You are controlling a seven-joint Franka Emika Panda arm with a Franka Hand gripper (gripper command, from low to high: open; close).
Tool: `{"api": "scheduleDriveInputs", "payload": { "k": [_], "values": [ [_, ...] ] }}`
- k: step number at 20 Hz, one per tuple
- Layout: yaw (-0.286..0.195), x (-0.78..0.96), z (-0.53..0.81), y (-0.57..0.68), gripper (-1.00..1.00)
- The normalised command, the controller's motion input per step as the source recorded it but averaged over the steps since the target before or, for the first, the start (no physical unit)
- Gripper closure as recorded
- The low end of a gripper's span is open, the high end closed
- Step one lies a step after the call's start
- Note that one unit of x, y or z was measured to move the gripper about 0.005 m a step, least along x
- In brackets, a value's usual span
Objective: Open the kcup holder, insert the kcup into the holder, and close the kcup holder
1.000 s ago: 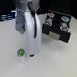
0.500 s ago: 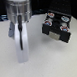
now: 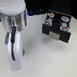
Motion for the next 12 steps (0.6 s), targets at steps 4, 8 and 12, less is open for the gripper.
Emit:
{"api": "scheduleDriveInputs", "payload": {
  "k": [4,8,12],
  "values": [
    [0.002,-0.07,0.1,0.15,-1.0],
    [-0.007,-0.34,0.06,0.1,-1.0],
    [-0.038,-0.53,0.03,0.02,-1.0]
  ]
}}
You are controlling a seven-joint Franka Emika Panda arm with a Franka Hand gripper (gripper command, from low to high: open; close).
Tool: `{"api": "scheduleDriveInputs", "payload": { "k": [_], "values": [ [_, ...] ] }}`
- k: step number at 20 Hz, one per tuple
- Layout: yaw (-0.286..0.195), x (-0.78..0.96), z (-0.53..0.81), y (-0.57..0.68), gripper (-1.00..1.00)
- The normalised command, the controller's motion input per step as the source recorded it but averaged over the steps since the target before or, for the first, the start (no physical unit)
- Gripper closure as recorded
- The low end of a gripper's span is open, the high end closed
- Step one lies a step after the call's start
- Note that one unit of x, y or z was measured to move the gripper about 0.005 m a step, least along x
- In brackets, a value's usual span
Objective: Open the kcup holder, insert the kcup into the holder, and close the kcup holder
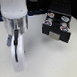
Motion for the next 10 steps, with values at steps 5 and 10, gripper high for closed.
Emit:
{"api": "scheduleDriveInputs", "payload": {
  "k": [5,10],
  "values": [
    [-0.035,-0.33,-0.1,-0.02,-1.0],
    [0.0,-0.01,-0.19,-0.08,-1.0]
  ]
}}
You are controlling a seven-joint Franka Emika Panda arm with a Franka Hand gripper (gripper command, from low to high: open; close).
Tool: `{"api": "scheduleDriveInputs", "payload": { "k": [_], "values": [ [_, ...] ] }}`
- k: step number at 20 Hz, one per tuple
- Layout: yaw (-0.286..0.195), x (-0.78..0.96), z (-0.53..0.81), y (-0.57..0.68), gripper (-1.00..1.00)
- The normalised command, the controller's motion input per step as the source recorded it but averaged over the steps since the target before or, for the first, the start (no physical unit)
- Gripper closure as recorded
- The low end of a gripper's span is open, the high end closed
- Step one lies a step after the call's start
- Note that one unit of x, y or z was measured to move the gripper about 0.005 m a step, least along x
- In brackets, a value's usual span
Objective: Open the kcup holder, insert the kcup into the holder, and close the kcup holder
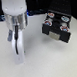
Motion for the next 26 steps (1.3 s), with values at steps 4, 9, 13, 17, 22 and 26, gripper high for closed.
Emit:
{"api": "scheduleDriveInputs", "payload": {
  "k": [4,9,13,17,22,26],
  "values": [
    [0.0,0.0,-0.19,-0.1,-1.0],
    [0.0,0.0,-0.13,-0.08,-1.0],
    [-0.014,0.0,0.02,-0.08,-1.0],
    [-0.035,0.04,0.0,-0.09,1.0],
    [-0.018,0.0,-0.01,-0.05,1.0],
    [0.015,-0.11,-0.08,-0.14,1.0]
  ]
}}
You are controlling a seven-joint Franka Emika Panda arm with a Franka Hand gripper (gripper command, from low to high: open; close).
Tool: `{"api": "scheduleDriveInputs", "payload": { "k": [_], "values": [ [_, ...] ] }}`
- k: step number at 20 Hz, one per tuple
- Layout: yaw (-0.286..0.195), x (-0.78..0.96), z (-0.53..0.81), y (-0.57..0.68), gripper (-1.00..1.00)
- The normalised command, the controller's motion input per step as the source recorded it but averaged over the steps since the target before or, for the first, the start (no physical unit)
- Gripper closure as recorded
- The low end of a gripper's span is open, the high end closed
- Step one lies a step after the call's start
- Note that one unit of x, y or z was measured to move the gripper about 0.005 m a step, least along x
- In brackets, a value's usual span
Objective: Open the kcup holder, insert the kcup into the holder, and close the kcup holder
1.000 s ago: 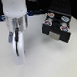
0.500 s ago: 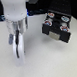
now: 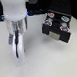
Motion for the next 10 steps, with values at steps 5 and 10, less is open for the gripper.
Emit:
{"api": "scheduleDriveInputs", "payload": {
  "k": [5,10],
  "values": [
    [-0.027,0.03,0.3,0.05,1.0],
    [-0.038,0.02,0.73,0.26,1.0]
  ]
}}
